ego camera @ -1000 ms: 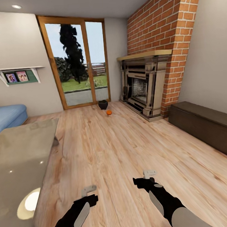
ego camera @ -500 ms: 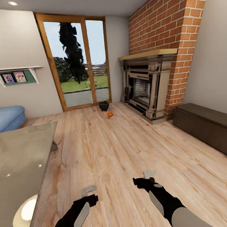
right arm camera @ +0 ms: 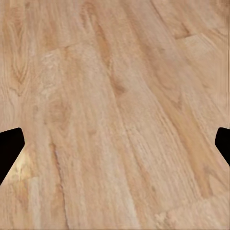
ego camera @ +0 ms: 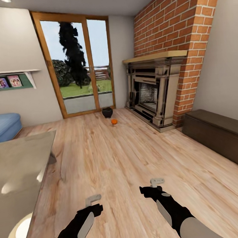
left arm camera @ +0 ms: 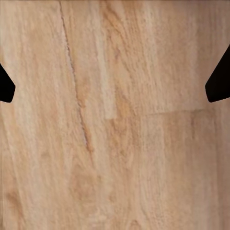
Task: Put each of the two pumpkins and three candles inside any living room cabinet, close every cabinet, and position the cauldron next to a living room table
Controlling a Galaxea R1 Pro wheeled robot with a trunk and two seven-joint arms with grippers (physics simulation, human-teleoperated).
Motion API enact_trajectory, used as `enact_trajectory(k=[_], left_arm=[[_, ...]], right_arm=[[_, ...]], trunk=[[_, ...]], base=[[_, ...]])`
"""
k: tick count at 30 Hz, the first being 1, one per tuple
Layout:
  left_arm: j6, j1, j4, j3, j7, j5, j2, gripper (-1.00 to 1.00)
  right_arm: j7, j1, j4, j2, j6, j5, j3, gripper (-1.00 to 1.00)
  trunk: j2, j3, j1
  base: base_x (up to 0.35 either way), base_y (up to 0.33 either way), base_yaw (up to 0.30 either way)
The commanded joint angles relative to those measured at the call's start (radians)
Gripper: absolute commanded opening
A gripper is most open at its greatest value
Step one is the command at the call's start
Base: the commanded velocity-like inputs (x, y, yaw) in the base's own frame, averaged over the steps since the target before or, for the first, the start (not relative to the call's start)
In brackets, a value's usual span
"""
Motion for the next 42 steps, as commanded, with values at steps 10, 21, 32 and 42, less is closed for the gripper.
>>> enact_trajectory(k=[10, 21, 32, 42], left_arm=[[0.002, 0.0, -0.002, -0.005, 0.009, 0.011, 0.001, 1.0], [0.002, 0.0, -0.002, -0.007, 0.012, 0.01, 0.0, 1.0], [0.002, 0.0, -0.002, -0.007, 0.012, 0.008, 0.0, 1.0], [0.002, 0.0, -0.002, -0.007, 0.012, 0.006, 0.0, 1.0]], right_arm=[[-0.001, 0.0, -0.001, -0.001, 0.005, -0.01, 0.004, 1.0], [-0.001, 0.0, -0.001, -0.001, 0.005, -0.01, 0.004, 1.0], [-0.001, 0.0, -0.001, -0.001, 0.005, -0.01, 0.004, 1.0], [-0.001, 0.0, -0.001, -0.001, 0.005, -0.01, 0.004, 1.0]], trunk=[[0.0, -0.001, 0.0], [0.0, -0.001, 0.0], [0.0, -0.001, 0.0], [0.0, -0.001, 0.0]], base=[[0.014, 0.079, -0.212], [0.131, 0.106, -0.032], [0.164, 0.043, -0.004], [0.336, 0.0, 0.0]])
